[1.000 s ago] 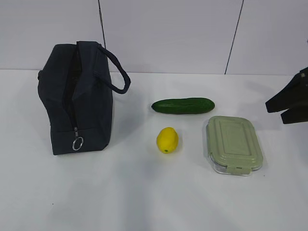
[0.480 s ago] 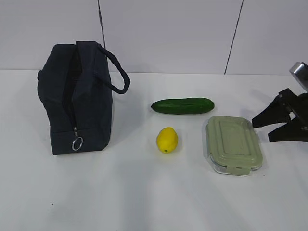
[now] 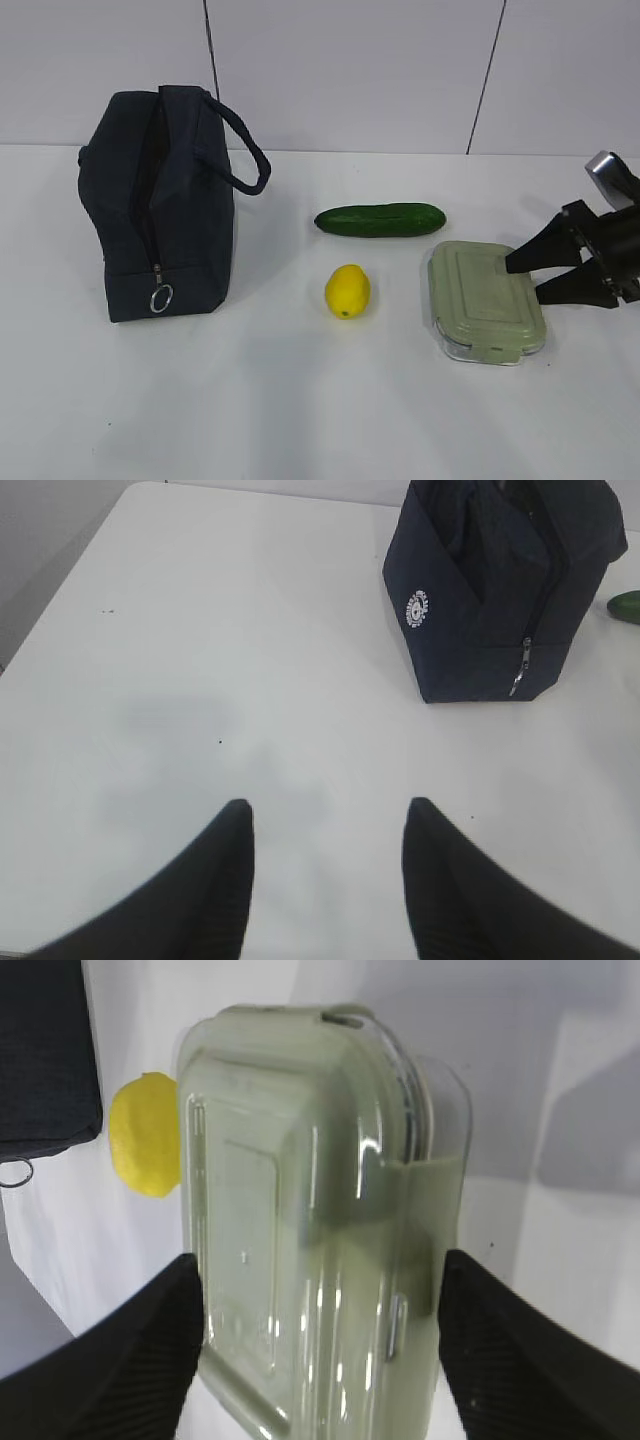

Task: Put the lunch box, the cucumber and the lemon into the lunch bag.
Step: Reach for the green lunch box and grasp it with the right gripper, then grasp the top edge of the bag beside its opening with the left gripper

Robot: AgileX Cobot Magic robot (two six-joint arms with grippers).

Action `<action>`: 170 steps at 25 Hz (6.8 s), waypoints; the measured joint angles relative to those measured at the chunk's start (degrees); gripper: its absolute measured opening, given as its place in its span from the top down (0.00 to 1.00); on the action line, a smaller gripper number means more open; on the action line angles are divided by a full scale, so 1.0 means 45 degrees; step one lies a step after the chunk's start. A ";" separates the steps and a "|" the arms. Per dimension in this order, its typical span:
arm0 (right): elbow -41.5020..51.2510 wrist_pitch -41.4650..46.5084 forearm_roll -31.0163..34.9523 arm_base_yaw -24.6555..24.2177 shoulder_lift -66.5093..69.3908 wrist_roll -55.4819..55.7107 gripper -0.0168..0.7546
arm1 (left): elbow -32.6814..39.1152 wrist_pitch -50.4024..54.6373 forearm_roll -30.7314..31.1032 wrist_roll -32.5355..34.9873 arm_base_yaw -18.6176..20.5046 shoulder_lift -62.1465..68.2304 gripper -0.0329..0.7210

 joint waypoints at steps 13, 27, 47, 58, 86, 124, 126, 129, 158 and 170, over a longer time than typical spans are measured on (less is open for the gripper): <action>-0.0075 -0.0172 0.0408 0.0000 0.0987 -0.0245 0.24 | 0.0000 0.0000 0.0000 0.0000 0.0000 0.0000 0.51; -0.0136 -0.0172 0.0824 0.0000 0.0998 -0.0253 0.24 | 0.0000 0.0000 0.0023 0.0000 0.0000 0.0000 0.51; -0.0154 0.0213 0.0756 0.0000 0.1046 -0.0253 0.24 | 0.0000 0.0000 0.0023 0.0000 0.0000 0.0000 0.51; -0.0154 0.0213 0.0756 0.0000 0.1046 -0.0253 0.25 | 0.0000 0.0000 0.0023 0.0000 0.0000 0.0000 0.51; -0.0154 0.0054 0.0729 -0.0021 0.1046 -0.0303 0.47 | 0.0000 0.0000 0.0023 0.0000 0.0000 0.0000 0.51; -0.0154 0.0154 0.0650 -0.0021 0.1046 -0.0303 0.48 | -0.2869 -0.5592 -0.3371 0.0421 0.0000 0.9844 0.51; -0.0154 0.0154 0.0650 -0.0021 0.1046 -0.0303 0.48 | -0.3326 -0.5700 -0.4322 0.1283 0.0000 1.1018 0.51; -0.0154 0.0154 0.0629 -0.0021 0.1046 -0.0303 0.48 | -0.4517 -0.5776 -0.4928 0.2202 0.0000 1.2773 0.51; -0.0154 0.0225 0.0575 -0.0021 0.1046 -0.0303 0.48 | -0.8629 -0.2885 -1.4619 1.0779 0.2318 2.1847 0.44; -0.0154 0.0250 0.0551 -0.0021 0.1046 -0.0303 0.48 | -1.0055 -0.2777 -1.4142 1.0765 0.1877 2.3436 0.44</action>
